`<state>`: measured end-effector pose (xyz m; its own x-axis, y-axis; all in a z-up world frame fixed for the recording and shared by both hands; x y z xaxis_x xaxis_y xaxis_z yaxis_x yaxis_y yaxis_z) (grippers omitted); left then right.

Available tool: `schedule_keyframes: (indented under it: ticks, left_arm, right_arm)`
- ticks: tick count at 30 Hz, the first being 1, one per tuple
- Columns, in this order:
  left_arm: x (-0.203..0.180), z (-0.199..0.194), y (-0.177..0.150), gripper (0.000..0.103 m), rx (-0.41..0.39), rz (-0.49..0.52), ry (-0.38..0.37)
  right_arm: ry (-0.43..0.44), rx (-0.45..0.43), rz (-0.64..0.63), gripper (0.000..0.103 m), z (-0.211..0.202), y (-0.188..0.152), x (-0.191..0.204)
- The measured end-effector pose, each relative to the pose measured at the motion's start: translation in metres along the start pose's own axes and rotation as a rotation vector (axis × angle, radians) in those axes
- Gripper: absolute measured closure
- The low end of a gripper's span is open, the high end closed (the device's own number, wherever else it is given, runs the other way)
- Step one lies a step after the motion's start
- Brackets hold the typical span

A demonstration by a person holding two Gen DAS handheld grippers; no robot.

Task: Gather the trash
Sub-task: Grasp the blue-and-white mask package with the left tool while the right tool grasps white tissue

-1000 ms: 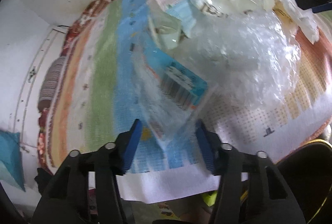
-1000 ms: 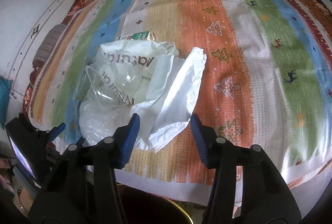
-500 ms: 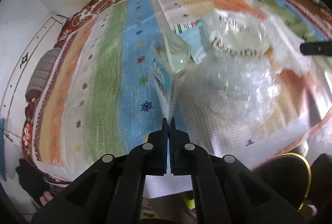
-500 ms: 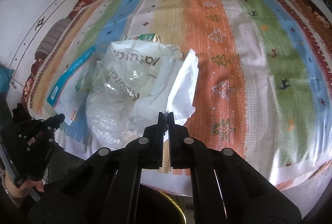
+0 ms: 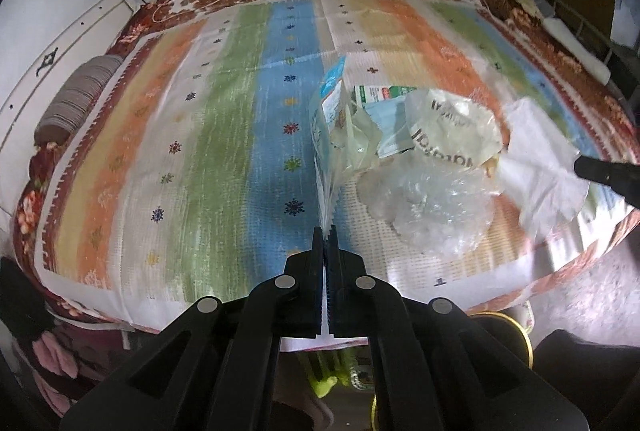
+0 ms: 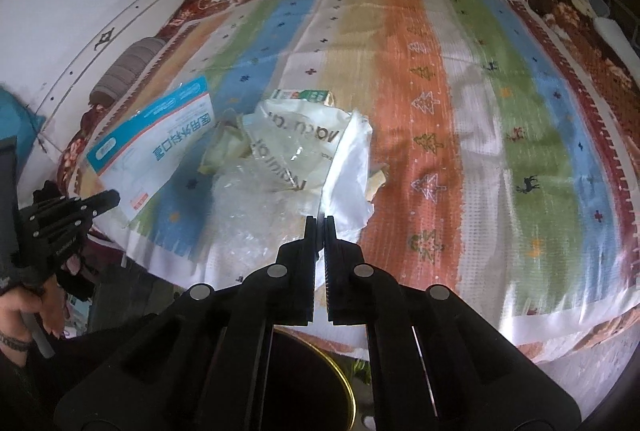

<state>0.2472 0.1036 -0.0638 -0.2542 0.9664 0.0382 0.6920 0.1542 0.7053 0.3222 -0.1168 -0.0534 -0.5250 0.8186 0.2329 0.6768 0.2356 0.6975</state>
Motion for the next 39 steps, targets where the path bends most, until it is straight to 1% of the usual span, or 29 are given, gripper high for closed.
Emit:
schedule_keyframes:
  ticks: [5, 11, 14, 17, 22, 25, 29, 30, 31, 33, 36, 39]
  left_arm:
    - [-0.002, -0.018, 0.005, 0.103, -0.026, -0.033, -0.036]
    - [-0.009, -0.039, 0.002, 0.103, -0.041, -0.052, -0.083]
    - [-0.011, -0.047, 0.0, 0.103, -0.054, -0.04, -0.077]
    - [-0.013, -0.053, 0.0, 0.103, -0.057, -0.049, -0.098]
    - [-0.015, -0.056, -0.004, 0.103, -0.053, -0.047, -0.106]
    - [-0.015, -0.056, -0.006, 0.103, -0.05, -0.047, -0.102]
    - [-0.015, -0.057, -0.007, 0.103, -0.047, -0.049, -0.103]
    - [-0.016, -0.058, -0.007, 0.103, -0.046, -0.052, -0.107]
    - [-0.017, -0.059, -0.009, 0.103, -0.046, -0.057, -0.115]
    - [-0.019, -0.063, -0.013, 0.103, -0.042, -0.059, -0.128]
    - [-0.024, -0.069, -0.019, 0.103, -0.041, -0.051, -0.146]
    - [-0.028, -0.074, -0.022, 0.103, -0.044, -0.048, -0.156]
  right_arm:
    - [0.014, -0.025, -0.007, 0.1, -0.017, 0.002, 0.006]
    - [0.027, -0.048, -0.013, 0.1, -0.036, 0.0, 0.011]
    - [0.035, -0.059, -0.023, 0.1, -0.045, -0.001, 0.016]
    - [0.049, -0.066, -0.037, 0.1, -0.053, -0.004, 0.022]
    - [0.033, -0.04, -0.059, 0.1, -0.054, -0.016, 0.024]
    - [0.021, 0.006, -0.053, 0.1, -0.046, -0.028, 0.02]
    - [0.023, 0.039, -0.049, 0.1, -0.044, -0.04, 0.021]
    - [0.023, 0.046, -0.05, 0.098, -0.044, -0.043, 0.022]
    - [0.022, 0.048, -0.052, 0.088, -0.045, -0.045, 0.023]
    - [0.021, 0.055, -0.071, 0.077, -0.046, -0.051, 0.028]
    - [0.011, 0.068, -0.1, 0.077, -0.046, -0.059, 0.033]
    - [-0.002, 0.085, -0.115, 0.071, -0.042, -0.066, 0.036]
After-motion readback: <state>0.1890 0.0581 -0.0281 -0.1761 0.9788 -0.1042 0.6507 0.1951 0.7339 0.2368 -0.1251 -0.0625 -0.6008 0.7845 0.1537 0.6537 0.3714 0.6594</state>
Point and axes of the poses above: each gripper's, at about its wrist camera, not at the fingertips, and z roughly the way its jaws point, x to its left, y to its top, the point moved 5 cm from there along z, roughly the way its jaws point, and after that the axes turned 14 degrees about -x, right-handed, at the moved point
